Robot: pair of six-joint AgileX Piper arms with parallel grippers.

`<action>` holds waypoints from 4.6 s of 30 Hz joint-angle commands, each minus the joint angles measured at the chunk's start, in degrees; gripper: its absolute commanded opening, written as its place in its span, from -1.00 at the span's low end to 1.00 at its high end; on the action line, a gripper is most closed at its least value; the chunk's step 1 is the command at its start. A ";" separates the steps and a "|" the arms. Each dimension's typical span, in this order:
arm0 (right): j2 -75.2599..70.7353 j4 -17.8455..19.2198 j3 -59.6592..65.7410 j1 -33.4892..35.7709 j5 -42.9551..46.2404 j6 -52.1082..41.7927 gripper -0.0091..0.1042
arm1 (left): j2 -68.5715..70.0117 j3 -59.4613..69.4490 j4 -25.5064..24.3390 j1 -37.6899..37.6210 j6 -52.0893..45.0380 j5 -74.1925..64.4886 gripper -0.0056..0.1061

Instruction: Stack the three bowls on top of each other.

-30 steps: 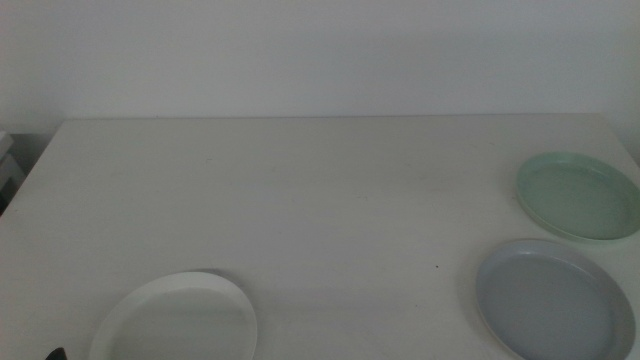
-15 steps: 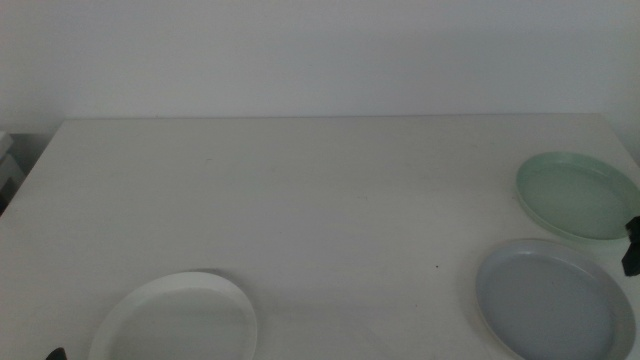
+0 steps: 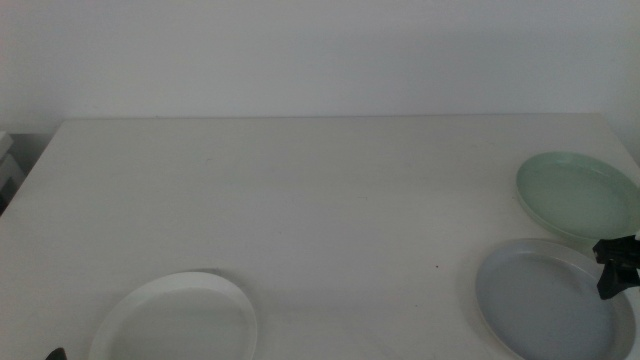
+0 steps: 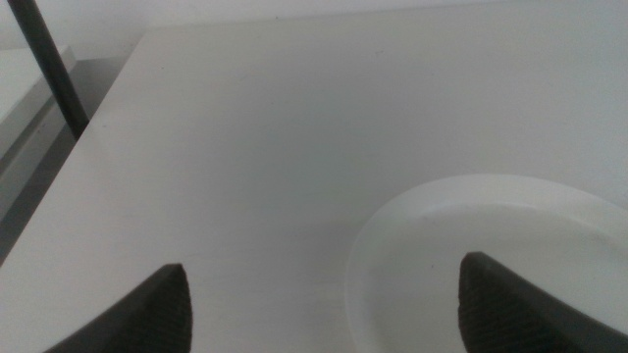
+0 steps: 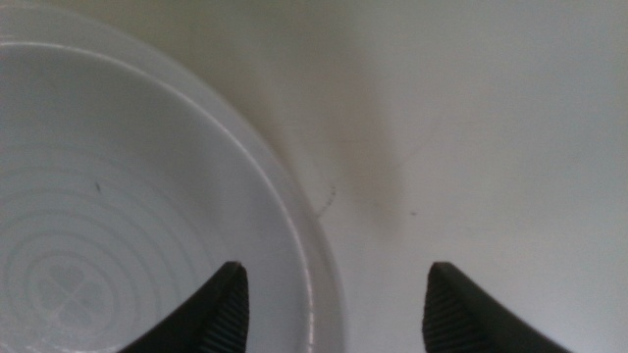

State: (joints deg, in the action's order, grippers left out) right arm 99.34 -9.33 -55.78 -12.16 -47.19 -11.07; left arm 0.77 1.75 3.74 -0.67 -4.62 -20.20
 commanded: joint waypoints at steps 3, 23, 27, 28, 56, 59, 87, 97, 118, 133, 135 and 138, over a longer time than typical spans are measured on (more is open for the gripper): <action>-1.24 -0.33 -1.80 0.56 0.53 -0.65 -0.17 | 0.69 -0.24 0.46 0.02 0.89 4.08 0.78; -6.66 -2.78 -2.48 5.94 -2.43 -1.49 -0.86 | 0.69 -0.24 0.46 0.02 0.89 4.08 0.78; -9.89 -3.88 -5.79 11.20 -3.79 2.66 -0.86 | 0.69 -0.24 0.46 0.02 0.89 4.08 0.78; -10.18 -3.88 -6.76 12.29 -4.19 4.21 -0.86 | 0.69 -0.24 0.46 0.02 0.89 4.08 0.78; 11.21 -6.20 -27.09 33.56 -0.46 15.39 -0.86 | 0.69 -0.24 0.46 0.02 0.89 4.08 0.78; 12.51 -6.64 -27.09 33.56 -0.54 15.45 -0.86 | 0.69 -0.24 0.46 0.02 0.89 4.08 0.78; -6.14 -3.12 -27.09 19.64 -2.18 11.07 0.11 | 0.69 -0.24 0.46 0.02 0.89 4.08 0.78; -3.73 -3.20 -27.17 0.66 -0.67 6.79 0.11 | 0.69 -0.24 0.46 0.02 0.89 4.08 0.78; 22.30 0.27 -45.99 -5.84 -1.13 1.29 0.05 | 0.69 -0.24 0.46 0.02 0.89 4.08 0.78; 26.46 4.59 -46.48 -5.84 -1.59 1.30 -0.32 | 0.69 -0.24 0.46 0.02 0.89 4.08 0.78; 26.46 4.79 -46.48 -5.84 -1.59 1.11 -0.57 | 0.69 -0.24 0.46 0.02 0.89 4.08 0.78; 26.17 4.57 -46.53 -5.84 -2.42 1.02 -0.86 | 0.69 -0.24 0.46 0.02 0.89 4.08 0.78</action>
State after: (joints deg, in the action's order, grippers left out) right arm 129.28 -5.15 -100.54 -17.58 -49.92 -9.46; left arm 0.77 1.75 3.74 -0.67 -4.62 -20.20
